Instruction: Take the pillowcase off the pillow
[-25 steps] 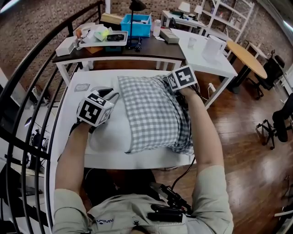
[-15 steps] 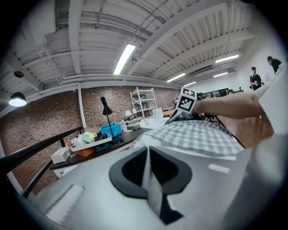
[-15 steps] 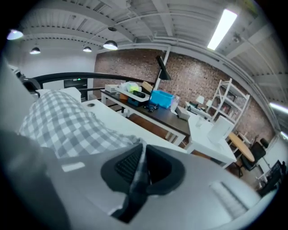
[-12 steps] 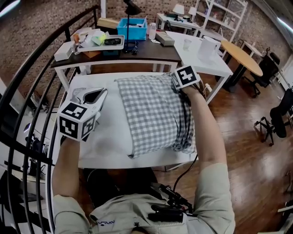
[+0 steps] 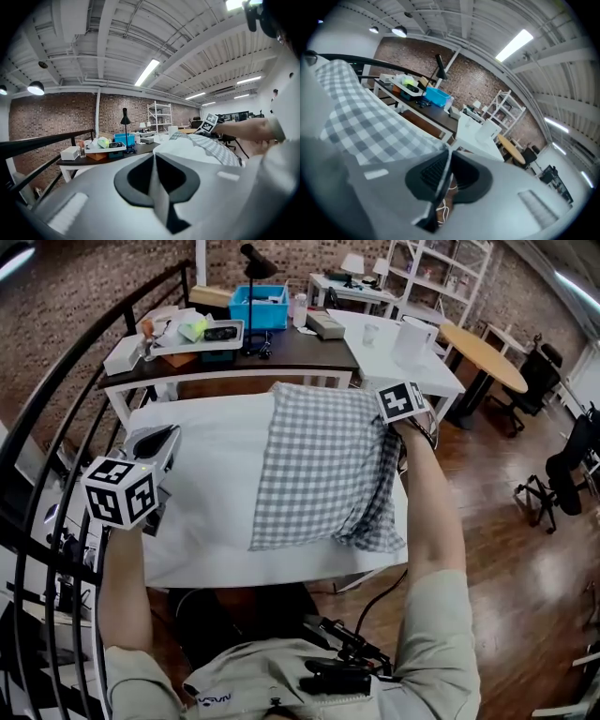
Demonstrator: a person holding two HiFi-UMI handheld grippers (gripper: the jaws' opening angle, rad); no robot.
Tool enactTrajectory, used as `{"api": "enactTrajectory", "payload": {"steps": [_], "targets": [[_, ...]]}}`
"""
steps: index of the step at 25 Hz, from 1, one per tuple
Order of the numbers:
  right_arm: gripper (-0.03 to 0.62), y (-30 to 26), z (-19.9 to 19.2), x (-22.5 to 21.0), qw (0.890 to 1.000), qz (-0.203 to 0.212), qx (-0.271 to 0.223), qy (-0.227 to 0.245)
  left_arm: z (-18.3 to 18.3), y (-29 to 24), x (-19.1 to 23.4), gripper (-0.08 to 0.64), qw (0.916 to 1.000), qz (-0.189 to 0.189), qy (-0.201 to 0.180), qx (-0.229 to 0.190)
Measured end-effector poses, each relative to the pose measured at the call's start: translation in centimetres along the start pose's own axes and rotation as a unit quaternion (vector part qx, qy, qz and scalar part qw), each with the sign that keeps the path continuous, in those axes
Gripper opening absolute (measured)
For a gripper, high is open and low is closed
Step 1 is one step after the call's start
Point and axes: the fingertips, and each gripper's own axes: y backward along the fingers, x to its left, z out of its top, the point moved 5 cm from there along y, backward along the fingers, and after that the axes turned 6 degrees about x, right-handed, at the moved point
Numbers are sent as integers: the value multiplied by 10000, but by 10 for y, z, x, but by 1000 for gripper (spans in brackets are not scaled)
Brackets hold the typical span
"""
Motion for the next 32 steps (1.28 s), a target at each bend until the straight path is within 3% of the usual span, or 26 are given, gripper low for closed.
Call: {"api": "enactTrajectory", "payload": {"steps": [3,5,8,13,17,20,23,28,32], "targets": [[15,-18,-34,-6,9993,-108,331,-113,-16,-21,7,14,9996,-3,131,246],[15,-32,-42,3,9995,59,291,-73,-27,-37,9,14,9991,24,152,406],[18,-36,-54,17,9993,197,310,-107,-35,-54,5,19,9985,69,-40,544],[125,-5,-56,26,9976,518,-309,-342,-16,-43,-18,126,9975,-109,-548,433],[142,66,-42,38,9853,912,-1301,-633,-2,-12,-67,191,9928,-612,-1008,201],[150,127,-49,66,9715,1278,-1887,-657,-18,9,-111,220,9833,-903,-1556,293],[160,180,-75,103,9610,1524,-2249,-514,-51,21,-134,239,9762,-939,-1869,567],[167,226,-122,170,9506,1947,-2366,-494,-91,17,-139,240,9751,-969,-1781,895],[167,213,-142,219,9577,2115,-1937,-227,-107,1,-137,241,9770,-783,-1720,990]]}}
